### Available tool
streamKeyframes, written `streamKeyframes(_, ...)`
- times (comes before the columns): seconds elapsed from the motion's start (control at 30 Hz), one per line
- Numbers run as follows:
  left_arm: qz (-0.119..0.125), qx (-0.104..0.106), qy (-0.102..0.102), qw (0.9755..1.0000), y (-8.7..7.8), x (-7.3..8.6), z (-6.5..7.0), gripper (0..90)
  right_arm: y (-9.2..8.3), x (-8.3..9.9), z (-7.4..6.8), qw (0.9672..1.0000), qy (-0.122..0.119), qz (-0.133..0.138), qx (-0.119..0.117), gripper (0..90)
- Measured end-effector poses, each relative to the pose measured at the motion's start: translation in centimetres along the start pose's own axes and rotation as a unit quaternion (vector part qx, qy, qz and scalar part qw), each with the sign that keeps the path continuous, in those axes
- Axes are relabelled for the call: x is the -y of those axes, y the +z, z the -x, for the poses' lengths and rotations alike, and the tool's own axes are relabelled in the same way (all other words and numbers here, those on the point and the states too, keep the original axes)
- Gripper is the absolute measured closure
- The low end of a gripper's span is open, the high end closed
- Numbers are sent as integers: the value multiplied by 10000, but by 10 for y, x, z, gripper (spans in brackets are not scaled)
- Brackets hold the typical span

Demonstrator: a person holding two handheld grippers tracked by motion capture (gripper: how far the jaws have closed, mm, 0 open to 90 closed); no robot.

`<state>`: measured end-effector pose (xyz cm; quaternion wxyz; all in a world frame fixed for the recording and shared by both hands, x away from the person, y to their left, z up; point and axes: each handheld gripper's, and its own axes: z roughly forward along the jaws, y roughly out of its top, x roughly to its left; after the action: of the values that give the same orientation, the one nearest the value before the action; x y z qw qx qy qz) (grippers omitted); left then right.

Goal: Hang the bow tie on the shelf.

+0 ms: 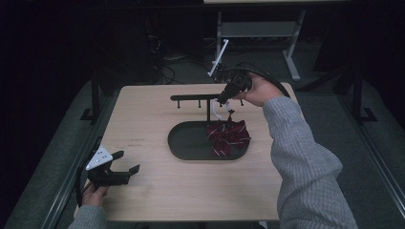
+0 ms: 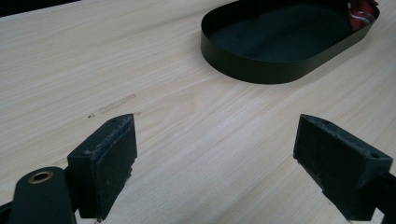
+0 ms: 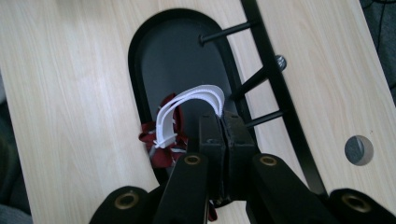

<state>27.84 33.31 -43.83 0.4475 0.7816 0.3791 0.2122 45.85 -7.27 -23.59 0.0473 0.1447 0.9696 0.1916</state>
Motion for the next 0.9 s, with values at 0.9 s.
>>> streamKeyframes(0.9,66,31,-48,10000,-1,0,0,129,16,-3,31,9990,332,-272,116,877)
